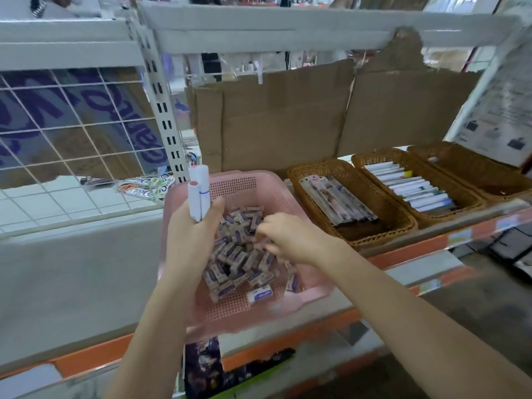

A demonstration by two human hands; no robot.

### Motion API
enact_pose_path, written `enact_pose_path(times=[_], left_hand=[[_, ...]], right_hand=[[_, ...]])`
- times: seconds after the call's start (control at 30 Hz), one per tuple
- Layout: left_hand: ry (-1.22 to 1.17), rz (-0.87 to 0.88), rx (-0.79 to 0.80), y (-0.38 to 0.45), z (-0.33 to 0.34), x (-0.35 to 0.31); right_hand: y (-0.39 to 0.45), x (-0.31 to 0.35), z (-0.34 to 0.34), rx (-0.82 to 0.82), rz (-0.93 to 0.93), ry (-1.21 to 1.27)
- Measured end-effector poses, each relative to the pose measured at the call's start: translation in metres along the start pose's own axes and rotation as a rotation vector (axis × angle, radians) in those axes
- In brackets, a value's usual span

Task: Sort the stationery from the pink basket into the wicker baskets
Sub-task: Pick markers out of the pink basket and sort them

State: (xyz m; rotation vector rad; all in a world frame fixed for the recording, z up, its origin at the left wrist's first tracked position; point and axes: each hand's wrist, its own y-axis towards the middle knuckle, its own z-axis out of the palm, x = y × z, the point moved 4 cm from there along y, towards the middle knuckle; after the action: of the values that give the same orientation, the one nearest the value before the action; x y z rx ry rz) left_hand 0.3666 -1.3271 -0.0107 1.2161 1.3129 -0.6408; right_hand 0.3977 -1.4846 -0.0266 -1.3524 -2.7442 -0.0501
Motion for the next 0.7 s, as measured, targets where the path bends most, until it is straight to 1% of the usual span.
enact_pose_path(times=[0.13, 0.27, 0.43, 0.7], left_hand=[[0.022, 0.069, -0.053, -0.015, 0.027, -0.026], [-0.001, 0.096, -0.104, -0.031, 0.072, -0.052], [-0.074, 0.123, -0.068, -0.049, 0.145, -0.077], [-0.126, 0.091, 0.003, -0.056, 0.260, -0.088]], right_hand=[[-0.029, -0.025, -0.024, -0.054, -0.010, -0.003], [-0.065, -0.069, -0.047, -0.098, 0.039, 0.006], [-0.114, -0.138, -0.073, -0.141, 0.104, 0.003], [-0.167, -0.242, -0.082, -0.125, 0.224, 0.036]])
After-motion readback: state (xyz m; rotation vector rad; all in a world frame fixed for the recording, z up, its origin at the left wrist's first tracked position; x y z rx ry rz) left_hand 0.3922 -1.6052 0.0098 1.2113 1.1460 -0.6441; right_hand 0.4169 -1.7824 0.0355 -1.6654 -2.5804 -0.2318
